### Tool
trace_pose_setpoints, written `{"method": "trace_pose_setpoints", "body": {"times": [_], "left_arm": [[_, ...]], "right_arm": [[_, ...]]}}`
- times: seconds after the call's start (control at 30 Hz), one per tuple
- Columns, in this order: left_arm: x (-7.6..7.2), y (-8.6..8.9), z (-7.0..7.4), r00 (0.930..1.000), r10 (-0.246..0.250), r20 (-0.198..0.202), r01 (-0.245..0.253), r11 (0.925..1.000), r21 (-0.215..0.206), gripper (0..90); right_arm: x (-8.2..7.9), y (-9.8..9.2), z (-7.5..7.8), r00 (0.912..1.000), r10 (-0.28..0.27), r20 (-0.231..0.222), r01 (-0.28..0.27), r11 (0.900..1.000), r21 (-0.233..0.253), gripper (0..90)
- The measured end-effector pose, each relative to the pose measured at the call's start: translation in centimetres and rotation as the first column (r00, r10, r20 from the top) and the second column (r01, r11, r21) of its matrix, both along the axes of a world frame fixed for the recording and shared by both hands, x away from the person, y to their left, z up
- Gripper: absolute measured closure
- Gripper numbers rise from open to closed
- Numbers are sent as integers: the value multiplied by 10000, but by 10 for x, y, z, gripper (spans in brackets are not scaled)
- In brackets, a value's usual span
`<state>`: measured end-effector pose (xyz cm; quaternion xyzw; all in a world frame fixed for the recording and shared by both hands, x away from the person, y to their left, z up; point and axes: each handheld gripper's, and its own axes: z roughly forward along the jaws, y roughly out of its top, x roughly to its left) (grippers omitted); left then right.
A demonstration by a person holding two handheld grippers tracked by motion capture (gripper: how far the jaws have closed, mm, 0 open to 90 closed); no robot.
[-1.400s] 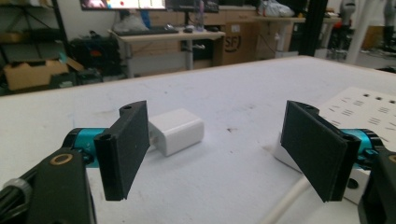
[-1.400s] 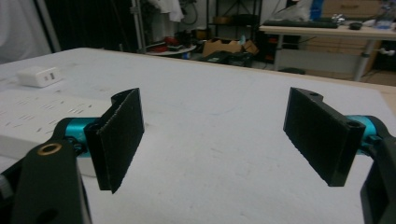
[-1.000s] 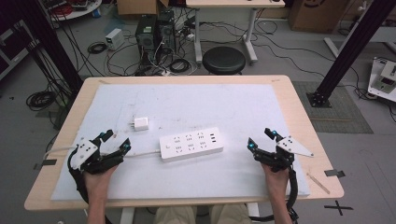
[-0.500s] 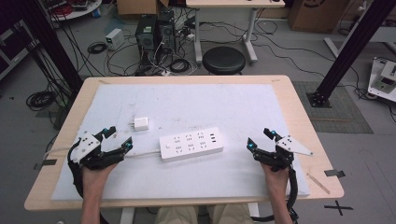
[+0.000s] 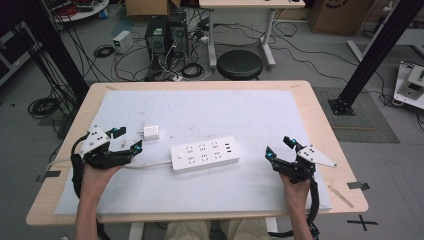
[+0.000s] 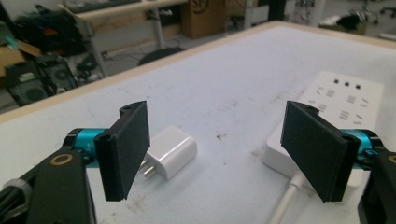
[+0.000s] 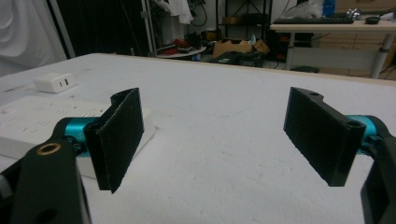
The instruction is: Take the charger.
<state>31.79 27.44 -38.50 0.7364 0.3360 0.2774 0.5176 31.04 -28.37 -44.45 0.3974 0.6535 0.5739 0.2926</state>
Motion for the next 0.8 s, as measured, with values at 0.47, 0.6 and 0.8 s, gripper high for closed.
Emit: {"method": "trace_pose_setpoints", "body": {"times": [0.47,0.6,0.8], "left_arm": [[35,-4,7,9804,-1577,-1178,1759,9704,1654,238],[43,-1,11,9733,-1773,-1458,2027,9618,1837,238],[66,1,17,9612,-2166,-1706,2554,9327,2548,238]], "right_arm": [[1,1,0,9997,210,-109,-209,9997,86,206],[2,1,0,9994,247,-224,-244,9996,129,206],[3,1,-1,9991,280,-318,-276,9995,121,206]]}}
